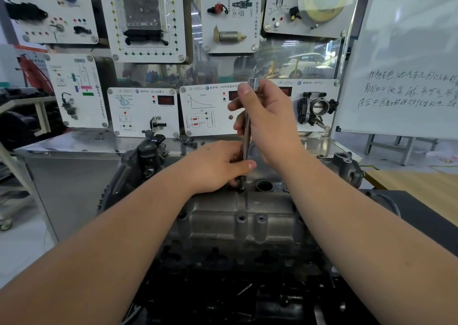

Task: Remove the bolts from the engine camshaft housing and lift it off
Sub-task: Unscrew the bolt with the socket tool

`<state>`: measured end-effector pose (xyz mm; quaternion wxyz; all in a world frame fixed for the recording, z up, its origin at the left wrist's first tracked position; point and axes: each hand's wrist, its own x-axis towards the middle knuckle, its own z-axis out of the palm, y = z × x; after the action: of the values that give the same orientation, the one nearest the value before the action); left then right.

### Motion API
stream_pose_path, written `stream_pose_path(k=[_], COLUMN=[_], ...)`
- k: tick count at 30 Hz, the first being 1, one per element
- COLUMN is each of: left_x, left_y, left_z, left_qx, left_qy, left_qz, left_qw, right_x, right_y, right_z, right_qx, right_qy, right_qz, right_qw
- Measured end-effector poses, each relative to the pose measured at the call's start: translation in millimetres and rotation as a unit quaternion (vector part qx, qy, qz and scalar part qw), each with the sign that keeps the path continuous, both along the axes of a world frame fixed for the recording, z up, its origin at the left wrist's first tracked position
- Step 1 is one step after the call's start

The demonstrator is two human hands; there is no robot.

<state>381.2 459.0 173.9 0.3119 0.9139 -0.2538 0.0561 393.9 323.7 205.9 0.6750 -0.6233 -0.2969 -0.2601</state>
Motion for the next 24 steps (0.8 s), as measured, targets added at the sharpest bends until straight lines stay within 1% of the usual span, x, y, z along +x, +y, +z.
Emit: stream_pose_path(k=[2, 6, 9, 13, 16, 20, 24], left_x=[0.8, 2.7, 2.3, 0.9, -0.7, -3.1, -2.5], left_y=[0.6, 3.9, 3.0, 0.9, 0.9, 1.3, 2.6], left_z=[-0.7, 0.0, -0.2, -0.1, 0.1, 0.9, 1.6], left_qx=[-0.003, -0.021, -0.033, -0.022, -0.028, -0.02, -0.024], left_qy=[0.01, 0.029, 0.032, 0.015, 0.021, 0.024, 0.031], left_qz=[-0.007, -0.016, -0.016, -0.006, 0.001, -0.011, -0.016], left_qw=[1.0, 0.999, 0.999, 1.0, 0.999, 0.999, 0.999], right_x=[-0.2, 0.4, 0.0, 0.9, 0.0, -0.6, -1.8], right_y=[0.2, 2.5, 3.2, 2.8, 2.4, 2.0, 3.9], right_z=[0.1, -1.9, -4.9, -6.6, -5.8, -5.5, -6.7], right_qx=[-0.032, -0.068, -0.074, -0.075, -0.081, -0.108, -0.108], right_qy=[-0.014, -0.024, -0.05, -0.073, -0.086, -0.07, -0.052], right_qz=[-0.022, -0.03, -0.062, -0.121, -0.144, -0.123, -0.085], right_qw=[0.999, 0.997, 0.994, 0.987, 0.982, 0.984, 0.989])
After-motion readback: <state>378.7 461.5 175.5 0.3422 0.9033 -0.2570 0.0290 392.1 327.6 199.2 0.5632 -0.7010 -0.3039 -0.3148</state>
